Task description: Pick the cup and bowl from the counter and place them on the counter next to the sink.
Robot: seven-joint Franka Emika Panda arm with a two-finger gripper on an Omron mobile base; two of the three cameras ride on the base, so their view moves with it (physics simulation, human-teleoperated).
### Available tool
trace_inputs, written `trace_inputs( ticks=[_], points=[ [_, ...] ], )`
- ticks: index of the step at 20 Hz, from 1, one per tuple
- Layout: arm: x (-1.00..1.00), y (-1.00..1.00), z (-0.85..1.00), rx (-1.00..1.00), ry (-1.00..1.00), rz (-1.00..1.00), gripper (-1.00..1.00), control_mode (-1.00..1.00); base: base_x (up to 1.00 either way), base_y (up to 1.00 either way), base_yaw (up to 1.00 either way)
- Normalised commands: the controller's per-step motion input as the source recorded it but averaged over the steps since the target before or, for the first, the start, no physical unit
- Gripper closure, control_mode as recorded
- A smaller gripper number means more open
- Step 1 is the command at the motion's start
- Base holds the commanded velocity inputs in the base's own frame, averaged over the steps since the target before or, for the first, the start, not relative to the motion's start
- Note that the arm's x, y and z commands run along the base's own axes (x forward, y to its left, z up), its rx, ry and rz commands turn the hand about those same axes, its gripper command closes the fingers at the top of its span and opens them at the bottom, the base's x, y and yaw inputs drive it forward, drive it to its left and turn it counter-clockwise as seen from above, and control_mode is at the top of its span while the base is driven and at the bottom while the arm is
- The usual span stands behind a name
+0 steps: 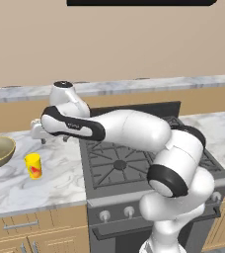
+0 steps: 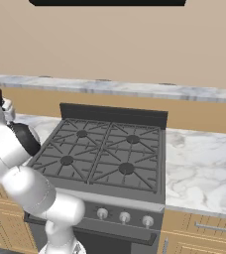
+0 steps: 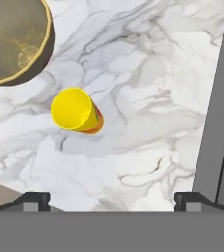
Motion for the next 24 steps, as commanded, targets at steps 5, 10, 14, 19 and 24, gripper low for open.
trace_inputs(
  ticks=[5,10,14,19,24],
  points=[
    [0.03,0.34,-0.13,0.0,0.0,0.0,-1.0,-1.0,0.0,0.0,0.0],
    [0.1,0.16,-0.22,0.0,0.0,0.0,-1.0,-1.0,0.0,0.0,0.0],
    [0.2,0.09,-0.24,-0.01,0.0,0.0,-1.0,-1.0,0.0,0.0,0.0],
    [0.06,0.09,-0.18,0.0,0.0,0.0,-1.0,-1.0,0.0,0.0,0.0],
    [0.0,0.05,-0.24,0.0,0.0,0.0,-1.0,-1.0,0.0,0.0,0.0]
  ],
)
